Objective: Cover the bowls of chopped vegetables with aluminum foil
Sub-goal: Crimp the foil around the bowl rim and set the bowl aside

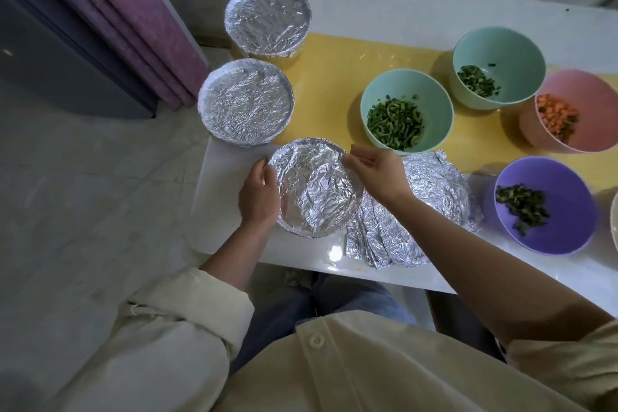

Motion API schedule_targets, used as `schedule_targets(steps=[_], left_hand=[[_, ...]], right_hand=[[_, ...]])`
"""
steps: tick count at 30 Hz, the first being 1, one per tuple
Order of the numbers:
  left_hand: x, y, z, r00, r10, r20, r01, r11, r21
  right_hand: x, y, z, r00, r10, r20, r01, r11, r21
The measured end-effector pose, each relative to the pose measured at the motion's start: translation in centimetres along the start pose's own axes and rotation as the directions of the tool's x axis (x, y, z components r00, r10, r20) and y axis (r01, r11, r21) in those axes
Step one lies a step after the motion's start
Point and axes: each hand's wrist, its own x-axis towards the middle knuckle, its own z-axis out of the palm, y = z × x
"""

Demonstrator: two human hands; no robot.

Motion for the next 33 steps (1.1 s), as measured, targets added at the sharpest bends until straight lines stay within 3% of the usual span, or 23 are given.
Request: schedule_targets(steps=[4,8,14,18,21,26,33], left_hand=[[0.0,0.2,0.6,1.000,0.006,-0.012,-0.008,0.983,-0.184],[0.3,0.0,1.2,0.997,-0.035,-0.076,0.019,0.979,-0.205],[0.9,-0.3,0.6,0.999,0.052,0.013,-0.050,0.990,-0.132],[1.4,-0.2,0.5,0.993,0.097,0.063,-0.092,0.992,-0.088],[1.4,0.2,0.6,0.990,0.128,0.065,-0.123,0.990,-0.071],[1.4,0.3,1.5,0.993,0.109,-0.052,-0.110,0.994,-0.017],[1.4,0.0,1.5,0.987,0.152,-0.055,-0.153,0.988,-0.004]], right_hand=[[0.5,-0.8,1.6,0.999,-0.033,-0.033,0.037,0.994,0.107],[0.3,-0.1,2.5,0.992,-0.053,-0.111,0.068,0.988,0.136],[1.1,0.3,0.5,0.995,0.033,0.095,-0.048,0.985,0.164],[2.3,-0.5,0.8,0.964,-0.048,0.261,-0.003,0.981,0.193],[2.8,-0.4,2.1,0.967,-0.089,0.237,0.061,0.991,0.123],[3.0,0.1,3.0,0.978,-0.143,0.151,0.132,0.988,0.078],[3.4,0.2,2.6,0.953,-0.066,0.297,0.017,0.986,0.167]])
